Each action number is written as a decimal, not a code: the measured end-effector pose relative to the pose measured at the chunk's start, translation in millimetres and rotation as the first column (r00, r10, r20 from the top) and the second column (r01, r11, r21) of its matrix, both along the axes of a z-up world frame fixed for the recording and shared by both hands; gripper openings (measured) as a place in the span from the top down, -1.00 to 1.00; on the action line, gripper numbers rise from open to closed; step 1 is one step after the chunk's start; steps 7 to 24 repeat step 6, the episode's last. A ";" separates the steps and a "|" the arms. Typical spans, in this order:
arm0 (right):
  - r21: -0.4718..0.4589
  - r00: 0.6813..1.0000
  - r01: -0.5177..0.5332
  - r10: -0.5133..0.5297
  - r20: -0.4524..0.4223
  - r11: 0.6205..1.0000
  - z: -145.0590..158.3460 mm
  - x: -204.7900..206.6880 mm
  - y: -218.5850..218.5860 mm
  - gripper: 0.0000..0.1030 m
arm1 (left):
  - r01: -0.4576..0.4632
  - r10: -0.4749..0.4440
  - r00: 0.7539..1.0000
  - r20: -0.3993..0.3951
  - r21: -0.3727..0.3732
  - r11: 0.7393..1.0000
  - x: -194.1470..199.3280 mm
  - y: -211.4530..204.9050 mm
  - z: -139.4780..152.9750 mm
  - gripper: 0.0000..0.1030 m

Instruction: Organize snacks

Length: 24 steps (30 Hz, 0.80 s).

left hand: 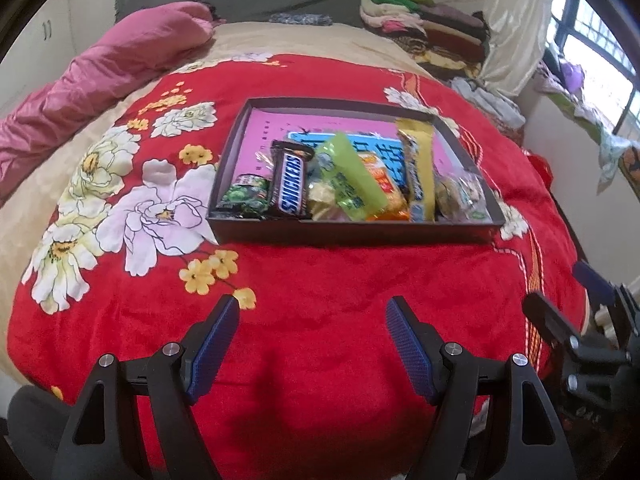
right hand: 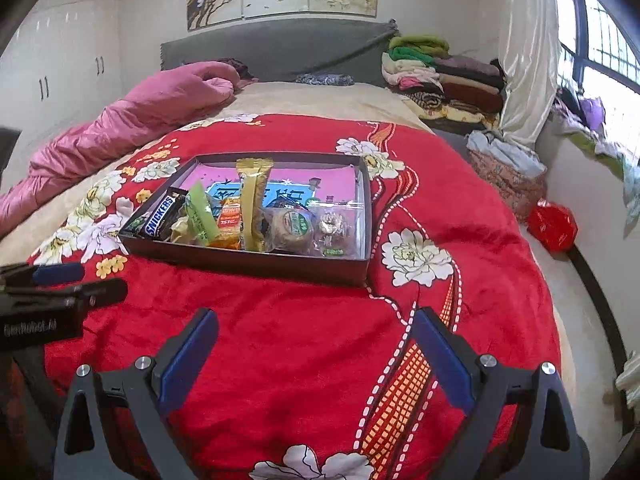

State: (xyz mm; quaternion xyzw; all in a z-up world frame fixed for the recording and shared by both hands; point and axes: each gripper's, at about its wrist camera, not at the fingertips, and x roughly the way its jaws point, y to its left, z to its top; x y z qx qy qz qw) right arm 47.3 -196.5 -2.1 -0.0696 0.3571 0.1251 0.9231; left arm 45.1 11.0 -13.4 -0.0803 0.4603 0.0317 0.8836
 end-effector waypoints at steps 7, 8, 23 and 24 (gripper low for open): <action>0.002 1.000 0.007 -0.007 -0.007 1.000 -2.9 7.3 -2.1 -0.91 | -0.073 0.071 0.996 0.053 0.033 0.997 10.1 38.7 -1.5 -0.50; 0.002 1.000 0.007 -0.007 -0.007 1.000 -2.9 7.3 -2.1 -0.91 | -0.073 0.071 0.996 0.053 0.033 0.997 10.1 38.7 -1.5 -0.50; 0.002 1.000 0.007 -0.007 -0.007 1.000 -2.9 7.3 -2.1 -0.91 | -0.073 0.071 0.996 0.053 0.033 0.997 10.1 38.7 -1.5 -0.50; 0.002 1.000 0.007 -0.007 -0.007 1.000 -2.9 7.3 -2.1 -0.91 | -0.073 0.071 0.996 0.053 0.033 0.997 10.1 38.7 -1.5 -0.50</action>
